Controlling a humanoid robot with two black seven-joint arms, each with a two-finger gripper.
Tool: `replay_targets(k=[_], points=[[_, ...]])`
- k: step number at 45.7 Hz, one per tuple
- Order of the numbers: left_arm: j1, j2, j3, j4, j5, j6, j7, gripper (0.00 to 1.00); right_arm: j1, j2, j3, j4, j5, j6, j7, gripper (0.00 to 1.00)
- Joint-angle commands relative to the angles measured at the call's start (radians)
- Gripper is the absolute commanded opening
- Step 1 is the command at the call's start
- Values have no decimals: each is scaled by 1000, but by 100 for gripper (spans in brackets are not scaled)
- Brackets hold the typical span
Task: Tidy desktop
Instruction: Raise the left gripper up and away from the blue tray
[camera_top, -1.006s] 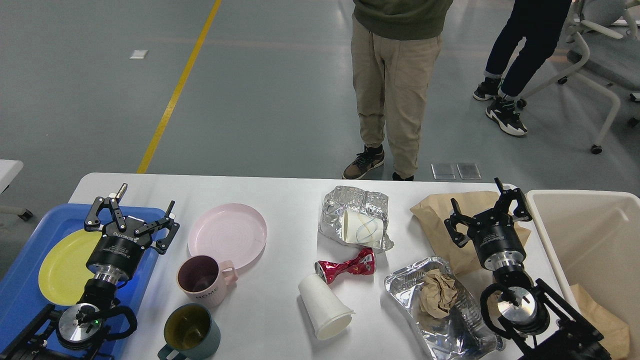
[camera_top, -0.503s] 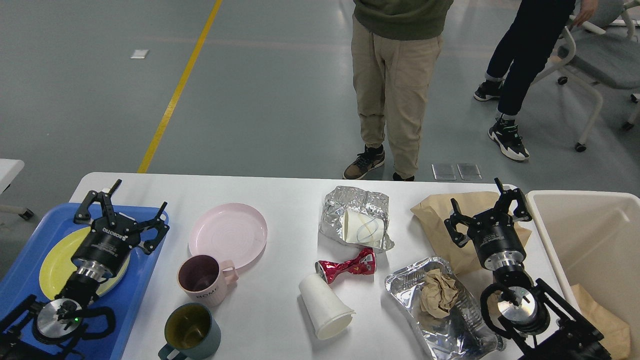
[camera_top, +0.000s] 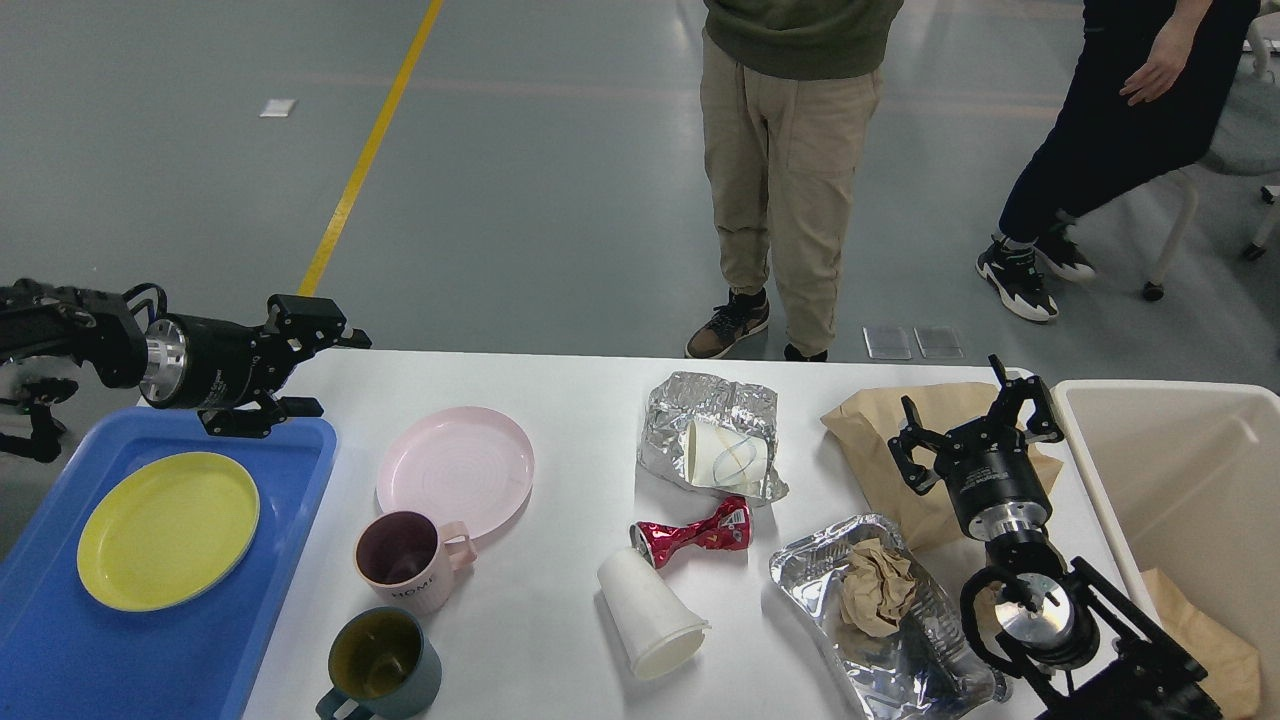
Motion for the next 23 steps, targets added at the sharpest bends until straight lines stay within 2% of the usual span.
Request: replay_targets(k=[1,12,18,23], points=[[-132,-76,160,2,7,14,13,97,0,0,0,0,0,0,0,100],[-299,-217,396,-21,9,-3,12,97,0,0,0,0,0,0,0,100],[-479,-289,501,-110,9,-5,12,97,0,0,0,0,0,0,0,100],[-569,-323,535,-184,9,-6,10,97,0,0,0,0,0,0,0,100]])
